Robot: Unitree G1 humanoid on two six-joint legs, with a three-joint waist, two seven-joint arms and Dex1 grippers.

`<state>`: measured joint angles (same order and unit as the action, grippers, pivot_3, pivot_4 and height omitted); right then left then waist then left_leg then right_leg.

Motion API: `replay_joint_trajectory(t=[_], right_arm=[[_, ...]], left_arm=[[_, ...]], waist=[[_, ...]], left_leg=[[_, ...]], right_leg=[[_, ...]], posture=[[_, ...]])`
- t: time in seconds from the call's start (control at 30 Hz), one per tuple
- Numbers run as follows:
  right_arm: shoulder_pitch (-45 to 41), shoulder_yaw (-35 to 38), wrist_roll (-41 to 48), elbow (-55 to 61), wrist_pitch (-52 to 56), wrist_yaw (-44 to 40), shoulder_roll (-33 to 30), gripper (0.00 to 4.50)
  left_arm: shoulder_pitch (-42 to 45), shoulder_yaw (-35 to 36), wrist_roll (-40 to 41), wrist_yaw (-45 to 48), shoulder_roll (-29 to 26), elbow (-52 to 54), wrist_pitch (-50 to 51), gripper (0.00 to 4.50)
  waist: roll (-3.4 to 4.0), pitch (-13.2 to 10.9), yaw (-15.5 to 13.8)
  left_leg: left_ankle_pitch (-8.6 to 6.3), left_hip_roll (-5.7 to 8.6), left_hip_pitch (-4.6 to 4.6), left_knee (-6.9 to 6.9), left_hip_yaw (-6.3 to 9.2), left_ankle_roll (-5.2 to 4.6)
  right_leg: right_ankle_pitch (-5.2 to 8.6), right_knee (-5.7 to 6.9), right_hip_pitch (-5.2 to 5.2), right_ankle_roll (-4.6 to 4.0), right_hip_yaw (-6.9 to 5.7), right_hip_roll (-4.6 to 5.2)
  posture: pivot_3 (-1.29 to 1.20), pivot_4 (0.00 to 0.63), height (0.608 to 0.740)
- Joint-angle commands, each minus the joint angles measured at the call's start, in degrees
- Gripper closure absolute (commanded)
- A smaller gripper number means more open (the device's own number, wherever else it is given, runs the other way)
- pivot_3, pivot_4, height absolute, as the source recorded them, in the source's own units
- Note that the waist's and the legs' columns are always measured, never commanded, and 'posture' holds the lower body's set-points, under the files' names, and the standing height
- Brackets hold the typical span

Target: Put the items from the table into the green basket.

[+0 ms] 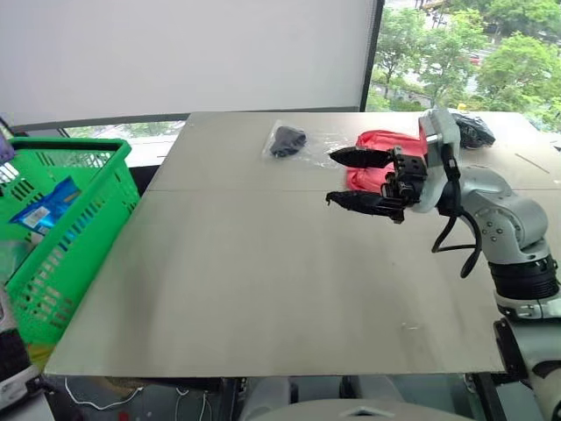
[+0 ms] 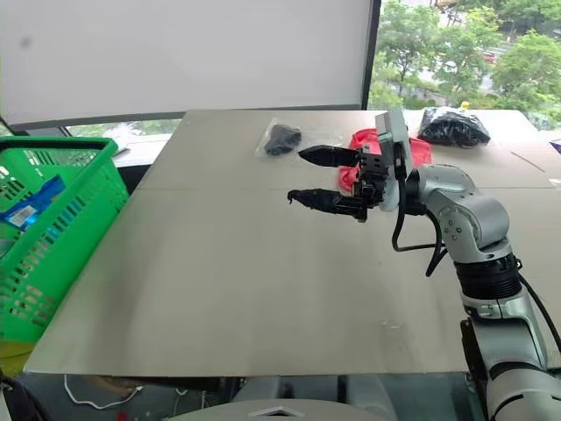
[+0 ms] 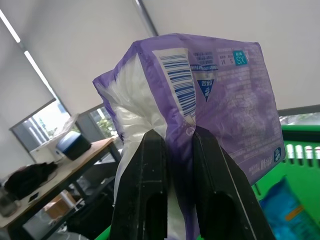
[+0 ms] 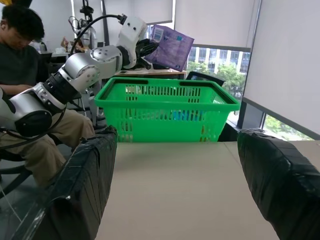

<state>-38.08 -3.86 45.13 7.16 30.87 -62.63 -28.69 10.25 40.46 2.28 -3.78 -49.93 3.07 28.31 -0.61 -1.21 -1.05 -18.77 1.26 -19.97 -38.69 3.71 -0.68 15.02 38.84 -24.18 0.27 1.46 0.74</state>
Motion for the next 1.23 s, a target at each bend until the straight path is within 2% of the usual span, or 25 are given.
replay_joint_trajectory(t=[0.03, 0.07, 0.1, 0.13, 0.2, 0.33, 0.37, 0.5, 0.6, 0.67, 0.77, 0.87, 0.97, 1.07, 1.13, 1.23], right_arm=[[-1.9, 1.8, -0.4, 0.8, -0.9, 0.1, 0.7, 0.45], [-1.9, 1.9, -0.6, 1.0, -1.0, 0.5, 1.0, 0.45], [-1.8, 2.0, -0.6, 1.1, -0.9, 0.7, 1.2, 0.45], [-1.7, 2.1, -0.7, 1.2, -0.8, 0.8, 1.3, 0.45], [-1.6, 2.3, -0.7, 1.5, -0.4, 1.2, 1.4, 0.45], [-0.6, 2.9, -0.5, 2.5, 0.4, 1.9, 0.8, 0.45], [-0.1, 3.2, -0.6, 2.6, 0.5, 2.1, 0.6, 0.45], [4.6, 3.0, -4.5, 1.6, 0.5, 3.7, -2.5, 0.45], [11.0, 4.0, -9.0, -0.5, -1.8, 6.2, -4.5, 0.45], [14.0, 5.0, -11.1, -1.5, -3.3, 8.0, -4.9, 0.45], [19.2, 5.8, -14.7, -2.8, -5.0, 10.7, -5.5, 0.45], [25.8, 5.0, -19.4, -3.1, -10.0, 10.5, -6.6, 0.45], [30.1, 6.0, -21.9, -4.0, -15.5, 11.2, -5.8, 0.45], [34.1, 7.8, -23.0, -4.0, -18.1, 12.7, -5.1, 0.45], [35.5, 8.4, -23.6, -4.3, -19.3, 13.3, -5.2, 0.45], [35.7, 9.1, -23.4, -4.6, -19.6, 13.6, -4.9, 0.45]], left_arm=[[0.9, 1.1, 0.6, 2.5, 0.0, -1.2, -3.8, 4.37], [1.1, 0.9, 1.3, 3.3, 0.3, -1.6, -4.3, 4.37], [1.2, 0.5, 1.1, 3.6, 0.3, -2.2, -5.0, 3.34], [1.2, 0.1, 0.6, 3.6, 0.2, -2.9, -5.5, 3.05], [1.6, -0.4, -0.5, 3.0, 0.1, -4.3, -6.0, 1.96], [3.3, -0.3, 0.7, 3.1, 2.0, -5.6, -8.5, 0.18], [4.1, -0.2, 2.4, 4.0, 3.3, -5.0, -9.1, 0.07], [4.4, -3.6, 11.5, 11.5, 10.2, 0.8, -6.3, 0.07], [-3.2, -13.4, 18.4, 21.5, 16.1, 13.3, -4.8, 0.07], [-8.3, -18.5, 20.4, 24.2, 18.7, 19.4, -3.0, 0.07], [-14.5, -26.8, 20.0, 26.4, 22.1, 23.7, -2.8, 0.07], [-17.3, -33.7, 16.4, 26.8, 24.7, 22.7, -5.6, 0.07], [-18.3, -36.4, 14.9, 27.4, 26.5, 20.5, -8.3, 0.07], [-18.7, -38.0, 13.6, 27.8, 27.6, 18.4, -10.5, 0.07], [-18.9, -38.6, 13.3, 28.3, 28.0, 17.8, -11.4, 0.07], [-19.2, -39.3, 13.5, 29.2, 28.3, 17.8, -11.9, 0.07]], waist=[[-0.02, 0.0, -0.3], [-0.02, 0.0, -0.4], [-0.02, 0.0, -0.3], [-0.04, 0.0, -0.3], [-0.05, 0.0, 0.2], [-0.05, 0.0, 0.5], [-0.05, 0.0, 0.4], [-0.16, 0.1, 0.1], [-0.44, 0.3, 0.0], [-0.45, 0.3, 0.3], [-0.41, 0.3, 1.4], [-0.17, 0.4, 1.4], [0.02, 0.3, 1.6], [0.16, 0.3, 1.6], [0.23, 0.2, 1.7], [0.23, 0.2, 1.8]], left_leg=[[0.00, 0.02, 0.00, 0.00, 0.05, 0.01], [0.01, 0.02, 0.00, 0.00, 0.06, 0.01], [0.01, 0.03, 0.00, 0.00, 0.06, 0.02], [0.01, 0.03, 0.00, 0.00, 0.06, 0.02], [0.02, 0.03, 0.00, 0.01, 0.06, 0.03], [0.02, 0.03, 0.01, 0.08, 0.03, 0.03], [0.02, 0.03, 0.01, 0.10, 0.02, 0.03], [0.02, 0.05, 0.01, 0.12, 0.03, 0.03], [0.01, 0.14, -0.01, 0.12, 0.06, 0.00], [-0.03, 0.16, 0.01, 0.10, -0.04, -0.07], [-0.05, 0.08, 0.09, 0.11, -0.25, -0.10], [-0.05, 0.01, 0.19, 0.23, -0.22, -0.11], [-0.09, -0.01, 0.33, 0.22, -0.23, -0.20], [-0.09, 0.00, 0.81, 0.21, -0.25, -0.21], [-0.10, 0.00, 1.23, 0.21, -0.26, -0.23], [-0.10, -0.01, 1.29, 0.21, -0.31, -0.24]], right_leg=[[0.00, 0.00, 0.01, 0.00, -0.06, 0.03], [0.00, 0.02, 0.02, -0.01, -0.07, 0.04], [0.00, 0.03, 0.02, -0.01, -0.08, 0.04], [0.00, 0.03, 0.02, -0.01, -0.08, 0.04], [0.00, 0.02, 0.01, -0.01, -0.08, 0.05], [0.00, 0.00, -0.01, -0.01, -0.06, 0.05], [0.00, 0.00, -0.02, -0.01, -0.07, 0.05], [-0.01, -0.01, 0.00, -0.01, -0.11, 0.10], [-0.01, -0.03, 0.03, 0.00, -0.15, 0.22], [-0.01, -0.06, 0.08, 0.01, -0.09, 0.27], [-0.01, -0.03, 0.02, 0.00, 0.03, 0.17], [0.00, -0.01, 0.05, -0.02, -0.02, 0.10], [0.00, 0.06, 0.22, -0.02, 0.00, 0.03], [0.00, 0.04, 0.84, -0.02, 0.02, -0.02], [0.03, -0.02, 1.16, -0.01, 0.04, -0.07], [0.02, -0.03, 1.20, 0.00, 0.13, -0.15]], posture=[[0.02, 0.000, 0.740], [0.02, 0.000, 0.740], [0.02, 0.000, 0.740], [0.02, 0.000, 0.740], [0.00, 0.000, 0.740], [0.00, 0.000, 0.740], [0.00, 0.000, 0.740], [0.00, 0.000, 0.740], [0.00, 0.000, 0.740], [0.00, 0.000, 0.740], [-0.01, 0.000, 0.740], [-0.02, 0.000, 0.740], [-0.03, 0.000, 0.740], [-0.04, 0.000, 0.740], [-0.05, 0.000, 0.740], [-0.05, 0.000, 0.740]])
